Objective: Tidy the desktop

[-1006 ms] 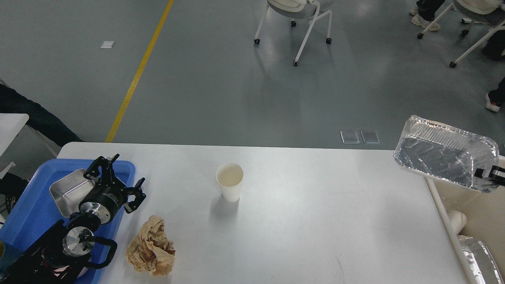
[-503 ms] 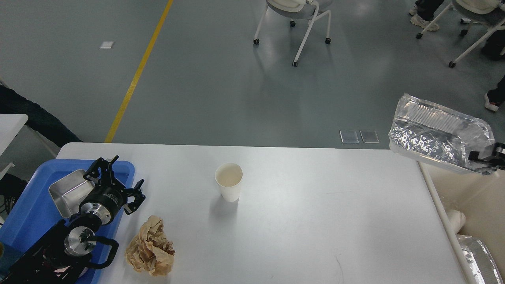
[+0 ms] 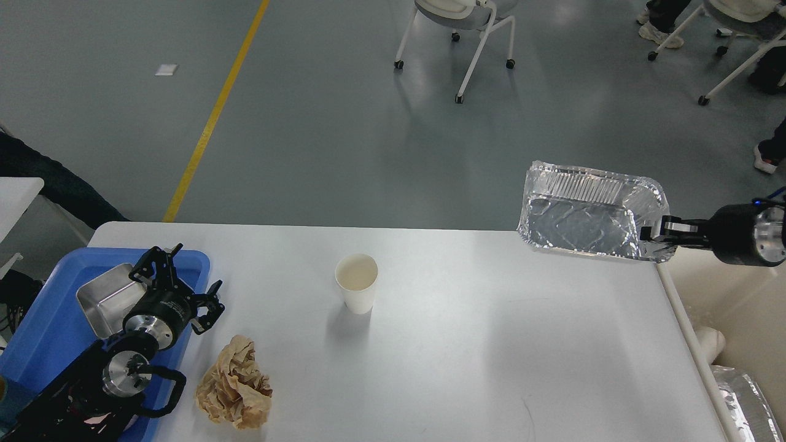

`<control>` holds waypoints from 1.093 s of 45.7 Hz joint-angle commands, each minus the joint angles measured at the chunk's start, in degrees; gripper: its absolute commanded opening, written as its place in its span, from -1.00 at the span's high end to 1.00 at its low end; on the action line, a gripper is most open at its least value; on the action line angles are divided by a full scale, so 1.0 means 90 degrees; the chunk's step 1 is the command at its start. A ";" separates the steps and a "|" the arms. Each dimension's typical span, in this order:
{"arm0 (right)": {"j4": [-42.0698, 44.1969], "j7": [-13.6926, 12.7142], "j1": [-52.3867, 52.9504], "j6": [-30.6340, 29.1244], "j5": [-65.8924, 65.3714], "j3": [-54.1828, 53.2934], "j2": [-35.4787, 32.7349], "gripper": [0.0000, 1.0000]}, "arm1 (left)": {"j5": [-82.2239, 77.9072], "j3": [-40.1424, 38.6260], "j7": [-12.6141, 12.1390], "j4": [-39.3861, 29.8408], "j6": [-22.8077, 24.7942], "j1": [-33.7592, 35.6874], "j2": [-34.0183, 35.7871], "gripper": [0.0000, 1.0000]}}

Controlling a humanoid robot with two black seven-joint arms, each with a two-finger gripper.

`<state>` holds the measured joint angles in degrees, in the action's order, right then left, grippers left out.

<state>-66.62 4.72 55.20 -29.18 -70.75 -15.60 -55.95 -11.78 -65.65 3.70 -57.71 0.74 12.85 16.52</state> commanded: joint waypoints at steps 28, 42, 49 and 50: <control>0.0166 -0.1510 0.0253 0.0372 0.0000 0.0288 0.2173 1.00 | -0.0020 0.0429 0.0019 -0.0052 -0.0190 0.0096 0.0059 -0.94; 0.0196 -0.1530 0.0263 0.0381 0.0029 0.0298 0.2173 1.00 | -0.0029 0.1219 0.0009 -0.0491 -0.0190 0.0242 0.0751 -0.94; 0.0196 -0.1520 0.0263 0.0381 0.0029 0.0298 0.2154 1.00 | -0.0039 0.2029 0.0038 -0.0814 -0.0239 0.0574 0.2146 -0.94; 0.0196 -0.1520 0.0263 0.0381 0.0029 0.0298 0.2154 1.00 | -0.0039 0.2166 0.0048 -0.0891 -0.0239 0.0613 0.2400 -0.94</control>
<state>-64.86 -9.05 57.57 -25.75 -70.50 -12.93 -36.44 -12.05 -51.83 3.80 -63.28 -1.18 16.30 28.29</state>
